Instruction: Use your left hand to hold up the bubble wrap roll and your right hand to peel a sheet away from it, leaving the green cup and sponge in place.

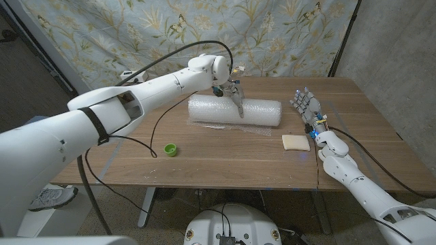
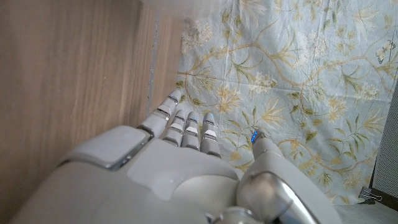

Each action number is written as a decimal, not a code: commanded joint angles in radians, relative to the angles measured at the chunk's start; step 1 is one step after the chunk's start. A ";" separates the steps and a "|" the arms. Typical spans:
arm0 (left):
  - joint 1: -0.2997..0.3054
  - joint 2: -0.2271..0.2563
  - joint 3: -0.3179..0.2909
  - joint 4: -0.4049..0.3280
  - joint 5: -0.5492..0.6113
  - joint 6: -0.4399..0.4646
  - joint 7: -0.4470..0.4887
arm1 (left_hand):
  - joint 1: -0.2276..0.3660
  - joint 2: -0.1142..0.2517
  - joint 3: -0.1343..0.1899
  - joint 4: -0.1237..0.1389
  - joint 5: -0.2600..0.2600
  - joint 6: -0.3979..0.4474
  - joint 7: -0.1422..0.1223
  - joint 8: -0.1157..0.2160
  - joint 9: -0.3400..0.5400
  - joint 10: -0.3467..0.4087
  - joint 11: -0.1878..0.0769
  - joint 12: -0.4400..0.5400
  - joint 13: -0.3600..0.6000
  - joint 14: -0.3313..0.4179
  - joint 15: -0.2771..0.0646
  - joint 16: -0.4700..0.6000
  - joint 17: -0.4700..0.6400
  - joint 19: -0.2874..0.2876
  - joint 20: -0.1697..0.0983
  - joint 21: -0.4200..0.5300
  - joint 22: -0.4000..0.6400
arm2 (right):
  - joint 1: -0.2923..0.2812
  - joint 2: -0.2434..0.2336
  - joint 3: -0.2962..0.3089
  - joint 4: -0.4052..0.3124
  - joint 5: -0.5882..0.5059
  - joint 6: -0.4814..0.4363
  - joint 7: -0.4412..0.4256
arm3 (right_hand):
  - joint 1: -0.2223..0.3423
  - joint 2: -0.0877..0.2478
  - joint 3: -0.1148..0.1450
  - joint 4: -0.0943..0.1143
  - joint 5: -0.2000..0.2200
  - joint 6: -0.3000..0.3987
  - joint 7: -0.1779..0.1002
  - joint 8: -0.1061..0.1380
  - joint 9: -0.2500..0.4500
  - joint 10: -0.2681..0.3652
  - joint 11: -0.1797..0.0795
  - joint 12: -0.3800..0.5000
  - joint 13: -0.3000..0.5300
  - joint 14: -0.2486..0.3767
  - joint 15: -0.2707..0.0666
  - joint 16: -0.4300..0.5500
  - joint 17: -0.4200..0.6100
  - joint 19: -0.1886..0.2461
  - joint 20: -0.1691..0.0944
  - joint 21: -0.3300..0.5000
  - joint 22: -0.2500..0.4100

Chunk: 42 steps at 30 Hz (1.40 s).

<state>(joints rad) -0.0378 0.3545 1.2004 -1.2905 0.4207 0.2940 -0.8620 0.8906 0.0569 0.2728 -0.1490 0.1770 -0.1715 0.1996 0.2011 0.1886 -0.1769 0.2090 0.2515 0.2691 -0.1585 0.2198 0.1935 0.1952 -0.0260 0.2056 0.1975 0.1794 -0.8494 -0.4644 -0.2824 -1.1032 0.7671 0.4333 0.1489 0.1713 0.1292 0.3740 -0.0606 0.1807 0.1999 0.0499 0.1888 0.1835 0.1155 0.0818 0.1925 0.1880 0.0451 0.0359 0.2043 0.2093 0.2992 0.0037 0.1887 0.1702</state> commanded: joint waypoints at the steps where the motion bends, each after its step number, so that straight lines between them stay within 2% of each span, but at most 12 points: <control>1: 0.064 0.040 -0.010 -0.099 0.050 0.126 0.081 | 0.017 0.001 -0.002 0.001 0.003 -0.041 0.007 0.003 0.002 -0.065 0.006 0.002 0.000 0.017 0.002 0.004 0.003 0.020 0.003 0.005 0.002 | -0.011 -0.010 0.004 -0.005 0.012 -0.022 0.010 | -0.003 -0.002 0.004 -0.007 0.005 -0.003 -0.004 0.003 0.004 0.003 -0.004 0.005 0.006 0.003 0.000 0.004 0.002 0.004 0.007 0.004 0.001; 11: 0.123 0.071 -0.002 -0.185 0.125 0.256 0.155 | 0.072 -0.031 -0.005 -0.010 0.002 0.060 -0.012 0.012 0.001 0.052 0.006 0.023 -0.002 0.150 0.000 0.013 0.004 0.188 0.002 0.032 0.008 | -0.003 -0.011 -0.004 0.006 0.013 -0.042 0.024 | -0.005 -0.001 0.004 -0.006 0.005 -0.003 -0.006 0.003 0.004 0.001 -0.004 0.005 0.006 0.004 0.002 0.005 0.002 0.004 0.008 0.004 0.001; 15: 0.152 0.081 -0.004 -0.218 0.158 0.301 0.210 | 0.129 -0.047 0.001 -0.016 0.003 0.141 -0.031 0.029 0.002 0.155 -0.002 0.056 0.003 0.250 -0.006 0.034 0.007 0.279 -0.002 0.054 0.010 | -0.003 -0.012 -0.005 0.004 0.013 -0.049 0.025 | -0.006 -0.001 0.004 -0.005 0.005 -0.004 -0.007 0.003 0.004 0.001 -0.005 0.005 0.006 0.004 0.002 0.005 0.003 0.004 0.009 0.004 0.001; 17: 0.189 0.091 -0.021 -0.254 0.183 0.336 0.284 | 0.200 -0.050 0.018 -0.022 0.006 0.243 -0.050 0.052 0.004 0.257 -0.030 0.092 0.011 0.366 -0.035 0.070 0.013 0.375 -0.024 0.086 0.014 | -0.001 -0.013 -0.005 0.005 0.013 -0.051 0.025 | -0.006 -0.001 0.005 -0.005 0.005 -0.004 -0.007 0.003 0.004 0.002 -0.005 0.005 0.006 0.004 0.003 0.004 0.003 0.004 0.009 0.004 0.001; 18: 0.216 0.100 -0.031 -0.279 0.205 0.353 0.344 | 0.233 -0.037 0.028 -0.019 0.016 0.311 -0.002 0.067 0.006 0.318 -0.049 0.113 0.017 0.434 -0.064 0.095 0.019 0.423 -0.032 0.106 0.018 | 0.000 -0.014 -0.005 0.004 0.014 -0.054 0.025 | -0.007 -0.001 0.005 -0.005 0.005 -0.004 -0.008 0.003 0.004 0.001 -0.005 0.005 0.006 0.004 0.003 0.005 0.003 0.004 0.009 0.004 0.001; 19: 0.217 0.100 -0.032 -0.279 0.207 0.353 0.348 | 0.259 -0.038 0.032 -0.020 0.020 0.373 -0.014 0.082 0.008 0.380 -0.073 0.137 0.025 0.485 -0.087 0.116 0.024 0.464 -0.051 0.124 0.021 | 0.000 -0.014 -0.005 0.004 0.014 -0.054 0.025 | -0.007 -0.001 0.005 -0.005 0.005 -0.004 -0.008 0.003 0.004 0.001 -0.005 0.005 0.006 0.003 0.003 0.004 0.003 0.004 0.009 0.004 0.001; 20: 0.229 0.100 -0.042 -0.284 0.207 0.358 0.369 | 0.271 -0.038 0.032 -0.020 0.022 0.399 -0.017 0.087 0.009 0.404 -0.079 0.147 0.029 0.506 -0.098 0.125 0.028 0.487 -0.063 0.135 0.022 | 0.000 -0.014 -0.005 0.003 0.014 -0.055 0.025 | -0.007 -0.001 0.005 -0.005 0.005 -0.004 -0.008 0.003 0.005 0.001 -0.004 0.005 0.006 0.003 0.002 0.004 0.003 0.004 0.009 0.004 0.001; 24: 0.258 0.102 -0.057 -0.298 0.223 0.376 0.430 | 0.324 -0.040 0.033 -0.024 0.028 0.473 -0.021 0.101 0.013 0.470 -0.099 0.178 0.046 0.595 -0.145 0.168 0.043 0.552 -0.088 0.168 0.025 | 0.000 -0.018 -0.004 0.000 0.017 -0.065 0.024 | -0.008 -0.001 0.005 -0.004 0.005 -0.005 -0.008 0.003 0.005 0.001 -0.005 0.005 0.006 0.004 0.002 0.005 0.003 0.004 0.010 0.004 0.001; 27: 0.271 0.100 -0.060 -0.299 0.233 0.387 0.456 | 0.359 -0.037 0.036 -0.026 0.033 0.501 -0.021 0.106 0.015 0.501 -0.104 0.192 0.055 0.628 -0.158 0.188 0.053 0.586 -0.099 0.186 0.027 | -0.001 -0.019 -0.004 0.001 0.017 -0.070 0.021 | -0.009 -0.001 0.005 -0.004 0.005 -0.004 -0.008 0.003 0.005 0.001 -0.004 0.005 0.006 0.005 0.002 0.005 0.003 0.004 0.010 0.004 0.001; 30: 0.286 0.095 -0.064 -0.300 0.247 0.403 0.491 | 0.406 -0.039 0.037 -0.030 0.040 0.548 -0.037 0.118 0.018 0.543 -0.122 0.210 0.067 0.687 -0.191 0.222 0.067 0.626 -0.111 0.212 0.030 | -0.002 -0.018 -0.004 0.004 0.018 -0.073 0.019 | -0.009 -0.001 0.005 -0.004 0.005 -0.005 -0.008 0.003 0.005 0.001 -0.005 0.005 0.006 0.003 0.002 0.004 0.003 0.004 0.010 0.004 0.001; 34: 0.301 0.091 -0.076 -0.303 0.248 0.424 0.515 | 0.465 -0.043 0.028 -0.025 0.052 0.616 -0.059 0.137 0.022 0.632 -0.151 0.248 0.091 0.775 -0.248 0.283 0.097 0.695 -0.165 0.262 0.038 | -0.002 -0.016 -0.004 0.007 0.020 -0.077 0.018 | -0.010 -0.002 0.005 -0.003 0.005 -0.005 -0.008 0.003 0.005 0.001 -0.004 0.005 0.006 0.004 0.002 0.004 0.003 0.004 0.010 0.004 0.001; 42: 0.299 0.093 -0.109 -0.313 0.195 0.451 0.489 | 0.502 -0.042 0.019 -0.021 0.060 0.672 -0.074 0.157 0.030 0.681 -0.170 0.271 0.111 0.823 -0.275 0.322 0.123 0.723 -0.175 0.296 0.044 | -0.004 -0.022 -0.005 0.001 0.014 -0.085 0.008 | -0.012 -0.002 0.006 -0.003 0.005 -0.006 -0.008 0.003 0.005 0.001 -0.005 0.005 0.006 0.004 0.002 0.004 0.003 0.003 0.011 0.004 0.001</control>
<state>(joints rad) 0.2403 0.4472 1.1297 -1.5817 0.6473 0.6960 -0.3969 1.2700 -0.0963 0.2980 -0.1712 0.2296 0.4811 0.1267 0.3481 0.2140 0.4828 0.0390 0.5130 0.3709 0.5647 0.0317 0.5035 0.3095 0.6277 0.0839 0.4816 0.2175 -0.8515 -0.4813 -0.2867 -1.0997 0.7841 0.3603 0.1672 0.1673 0.1253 0.3740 -0.0606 0.1807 0.1962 0.0463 0.1888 0.1835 0.1155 0.0818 0.1925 0.1880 0.0452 0.0359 0.2043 0.2095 0.3050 0.0092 0.1887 0.1700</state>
